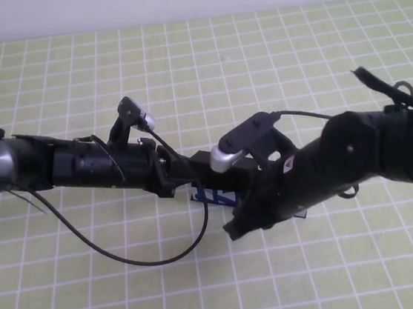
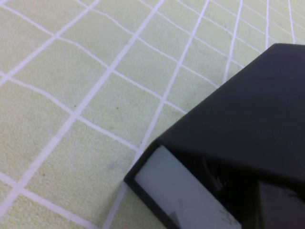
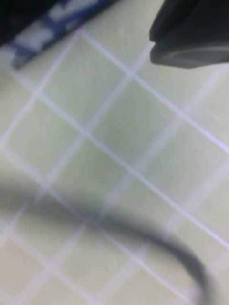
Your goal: Take glasses out of glasses case
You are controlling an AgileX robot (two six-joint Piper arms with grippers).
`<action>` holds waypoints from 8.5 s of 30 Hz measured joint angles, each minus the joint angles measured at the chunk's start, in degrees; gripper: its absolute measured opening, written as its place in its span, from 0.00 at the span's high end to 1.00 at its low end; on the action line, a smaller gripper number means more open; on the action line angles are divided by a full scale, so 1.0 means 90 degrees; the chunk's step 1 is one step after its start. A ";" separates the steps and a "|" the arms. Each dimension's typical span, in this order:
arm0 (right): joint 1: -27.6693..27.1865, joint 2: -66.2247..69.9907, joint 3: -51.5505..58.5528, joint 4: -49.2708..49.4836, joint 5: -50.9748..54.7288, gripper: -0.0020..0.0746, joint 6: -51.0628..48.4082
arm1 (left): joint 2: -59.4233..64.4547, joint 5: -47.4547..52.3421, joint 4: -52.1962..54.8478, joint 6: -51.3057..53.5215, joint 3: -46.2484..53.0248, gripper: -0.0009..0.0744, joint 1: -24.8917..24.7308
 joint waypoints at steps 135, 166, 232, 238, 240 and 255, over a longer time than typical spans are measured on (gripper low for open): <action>-0.0714 -0.0183 -0.2962 -0.3507 0.3878 0.95 0.1792 | -0.1163 0.0402 0.0814 -0.2122 -0.0460 0.99 0.0735; -0.1803 -0.0927 0.1609 -0.1551 0.0841 0.78 0.3549 | -0.1377 0.0579 0.1107 -0.2720 -0.0460 0.99 0.0735; -0.1803 -0.8497 0.5562 0.2377 -0.2614 1.00 -0.1224 | -1.3509 -0.6156 -0.1504 -0.2069 0.8205 0.99 0.0735; -0.1840 -0.8574 0.5594 0.2381 -0.2515 1.00 -0.1254 | -1.3509 -0.6156 -0.1504 -0.2092 0.8205 0.99 0.0735; -0.2010 -0.8784 0.5700 0.2369 -0.2607 1.00 -0.1255 | -1.3509 -0.6156 -0.1504 -0.2092 0.8205 0.99 0.0735; -0.3713 -1.1101 0.7038 0.2369 -0.2462 1.00 -0.1265 | -1.3509 -0.6156 -0.1504 -0.2092 0.8205 0.99 0.0735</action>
